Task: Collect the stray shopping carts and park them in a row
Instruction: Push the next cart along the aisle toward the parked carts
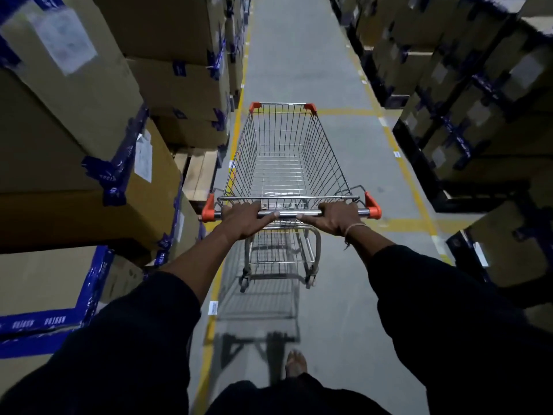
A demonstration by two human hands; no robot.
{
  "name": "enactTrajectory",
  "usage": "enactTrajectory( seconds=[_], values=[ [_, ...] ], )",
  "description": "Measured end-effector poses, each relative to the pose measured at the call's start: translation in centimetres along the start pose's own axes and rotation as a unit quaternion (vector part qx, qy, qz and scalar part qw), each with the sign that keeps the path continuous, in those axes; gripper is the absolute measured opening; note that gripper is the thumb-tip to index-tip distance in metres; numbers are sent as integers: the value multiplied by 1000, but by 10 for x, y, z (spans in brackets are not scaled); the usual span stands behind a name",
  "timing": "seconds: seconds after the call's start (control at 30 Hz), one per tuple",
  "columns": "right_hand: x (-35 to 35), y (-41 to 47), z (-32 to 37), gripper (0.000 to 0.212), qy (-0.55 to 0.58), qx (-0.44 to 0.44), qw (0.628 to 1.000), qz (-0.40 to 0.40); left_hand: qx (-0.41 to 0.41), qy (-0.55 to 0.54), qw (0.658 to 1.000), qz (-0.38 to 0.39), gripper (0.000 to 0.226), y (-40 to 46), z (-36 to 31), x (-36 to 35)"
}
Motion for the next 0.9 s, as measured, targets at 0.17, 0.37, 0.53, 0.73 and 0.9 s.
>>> enactTrajectory(
  seconds=[0.17, 0.37, 0.53, 0.73, 0.9],
  values=[
    [-1, -2, 6, 100, -38, -36, 999, 0, -22, 55, 998, 34, 96, 11, 1, -4],
    [-9, -41, 22, 93, -38, -70, 997, -18, -70, 84, 994, 16, 98, -18, 4, -3],
    [-26, -93, 31, 96, -14, -110, 994, -24, -120, 79, 989, 38, 98, -62, -3, -12],
    [-38, -158, 40, 102, -9, -153, 988, -15, -170, 81, 982, 26, 92, -109, -14, -21],
    [-44, -214, 47, 95, -1, -181, 983, -14, -199, 90, 976, 2, 103, -143, -26, -31]
  ],
)
Point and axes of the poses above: each hand's wrist, its own y-axis towards the middle knuckle, its own x-axis out of the back of the hand, z = x × y, the point moved 8 cm from there along y, towards the middle knuckle, and after that the axes turned 5 degrees about -z, right-handed, at the moved point
